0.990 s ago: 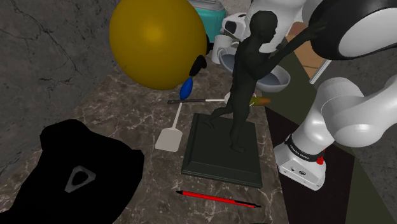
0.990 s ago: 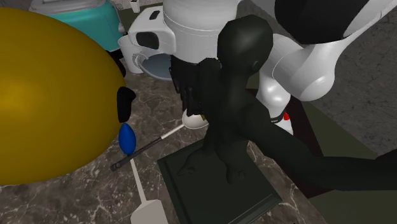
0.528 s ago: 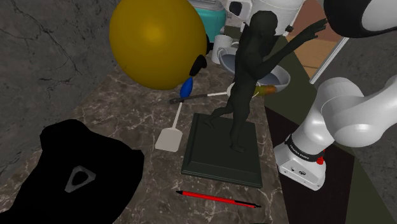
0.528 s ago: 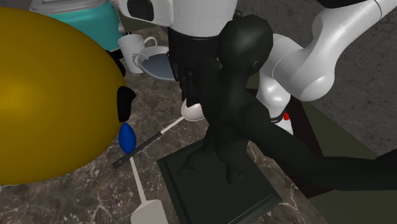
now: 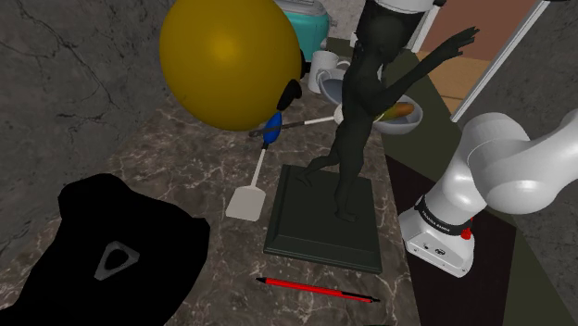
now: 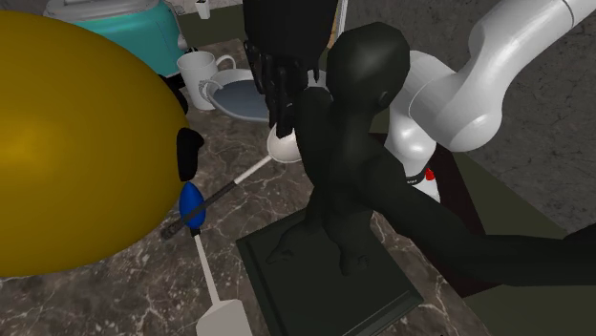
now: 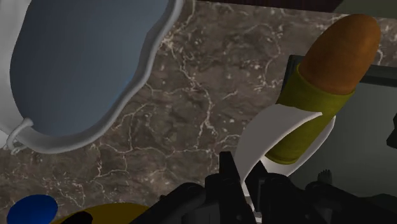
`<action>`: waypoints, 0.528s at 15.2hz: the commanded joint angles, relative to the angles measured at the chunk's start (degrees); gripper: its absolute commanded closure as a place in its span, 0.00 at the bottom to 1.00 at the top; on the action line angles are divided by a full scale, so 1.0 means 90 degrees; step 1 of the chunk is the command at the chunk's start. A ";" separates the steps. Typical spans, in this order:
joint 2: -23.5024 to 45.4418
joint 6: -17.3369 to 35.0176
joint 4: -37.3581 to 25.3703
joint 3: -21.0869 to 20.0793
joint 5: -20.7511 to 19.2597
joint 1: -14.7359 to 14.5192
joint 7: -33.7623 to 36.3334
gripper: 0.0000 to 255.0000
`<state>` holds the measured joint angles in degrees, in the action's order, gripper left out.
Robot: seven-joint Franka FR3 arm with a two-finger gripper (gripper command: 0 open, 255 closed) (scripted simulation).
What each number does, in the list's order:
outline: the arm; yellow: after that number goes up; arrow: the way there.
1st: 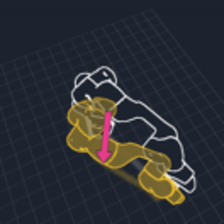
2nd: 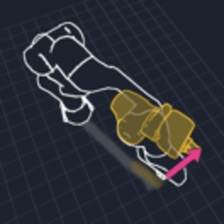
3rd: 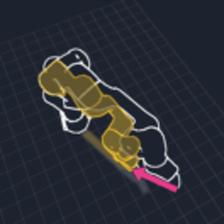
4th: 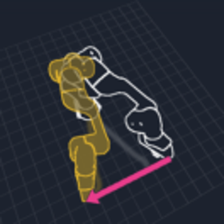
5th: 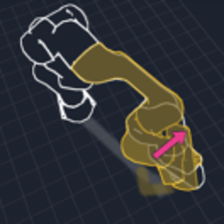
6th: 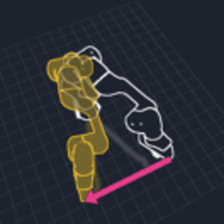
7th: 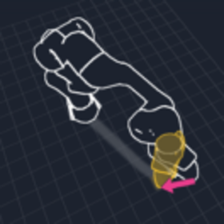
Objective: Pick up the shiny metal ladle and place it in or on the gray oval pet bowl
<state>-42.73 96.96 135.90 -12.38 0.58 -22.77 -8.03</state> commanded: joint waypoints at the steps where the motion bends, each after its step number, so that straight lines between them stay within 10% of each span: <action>1: 0.0029 -0.0159 -0.0188 0.0012 -0.0014 0.0014 -0.0008 1.00; 8: 0.0168 -0.0669 -0.0840 0.0045 -0.0056 0.0054 -0.0051 1.00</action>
<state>-41.42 91.39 129.04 -11.92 0.09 -22.31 -8.57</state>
